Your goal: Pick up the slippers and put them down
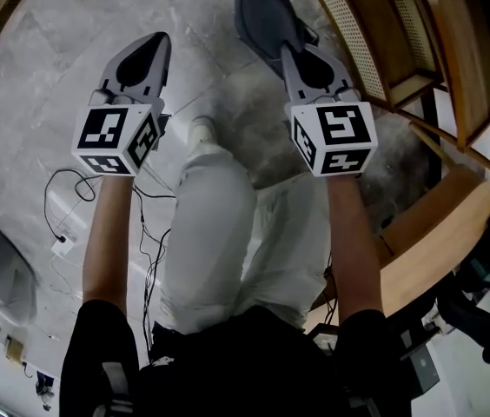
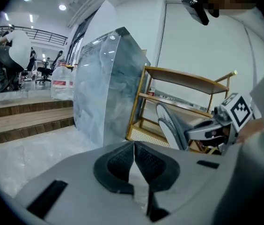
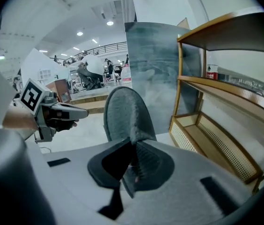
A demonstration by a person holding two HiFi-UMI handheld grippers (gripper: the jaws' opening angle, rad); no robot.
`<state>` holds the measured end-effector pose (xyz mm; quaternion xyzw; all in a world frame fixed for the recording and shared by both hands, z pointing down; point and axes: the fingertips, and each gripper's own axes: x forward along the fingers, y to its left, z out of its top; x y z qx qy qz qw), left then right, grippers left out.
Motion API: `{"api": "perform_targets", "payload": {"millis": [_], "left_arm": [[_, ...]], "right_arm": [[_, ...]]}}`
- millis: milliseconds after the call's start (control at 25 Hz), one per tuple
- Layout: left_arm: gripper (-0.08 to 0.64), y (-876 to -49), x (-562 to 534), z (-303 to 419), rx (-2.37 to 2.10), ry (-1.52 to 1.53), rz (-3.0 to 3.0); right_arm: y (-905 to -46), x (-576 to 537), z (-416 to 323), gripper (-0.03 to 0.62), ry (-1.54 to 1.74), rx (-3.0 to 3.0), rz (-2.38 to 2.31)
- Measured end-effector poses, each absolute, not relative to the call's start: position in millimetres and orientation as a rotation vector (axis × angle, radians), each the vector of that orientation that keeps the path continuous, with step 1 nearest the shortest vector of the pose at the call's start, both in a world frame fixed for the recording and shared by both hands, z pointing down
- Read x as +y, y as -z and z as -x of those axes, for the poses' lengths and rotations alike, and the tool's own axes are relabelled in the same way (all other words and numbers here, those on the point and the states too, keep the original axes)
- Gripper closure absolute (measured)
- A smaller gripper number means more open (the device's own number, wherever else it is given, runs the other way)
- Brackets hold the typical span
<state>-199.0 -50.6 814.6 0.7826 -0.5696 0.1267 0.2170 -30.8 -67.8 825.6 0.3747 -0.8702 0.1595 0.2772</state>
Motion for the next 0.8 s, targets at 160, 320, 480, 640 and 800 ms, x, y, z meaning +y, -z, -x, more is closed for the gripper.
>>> {"api": "perform_targets", "payload": {"millis": [160,320,480,640,800], "left_arm": [[0.554,-849,-55,201,-1.589,-0.366,-2.176],[0.554,-878,-55,204,-1.587,-0.382,-2.185],[0.554,-902,-57,205,-1.590,-0.386,-2.194],[0.554,-923,-59,206,-1.593,-0.384,-2.195],[0.554,-939,-58,213,-1.603,-0.398,-2.193]], "right_arm": [[-859,-72,30,0.589,-0.427,-2.342,-1.010],[-888,-76,34,0.589,-0.417,-2.338,-1.007],[-911,-78,38,0.589,-0.404,-2.341,-0.992],[-934,-78,42,0.589,-0.396,-2.337,-0.976],[-954,-78,47,0.589,-0.401,-2.333,-0.963]]}}
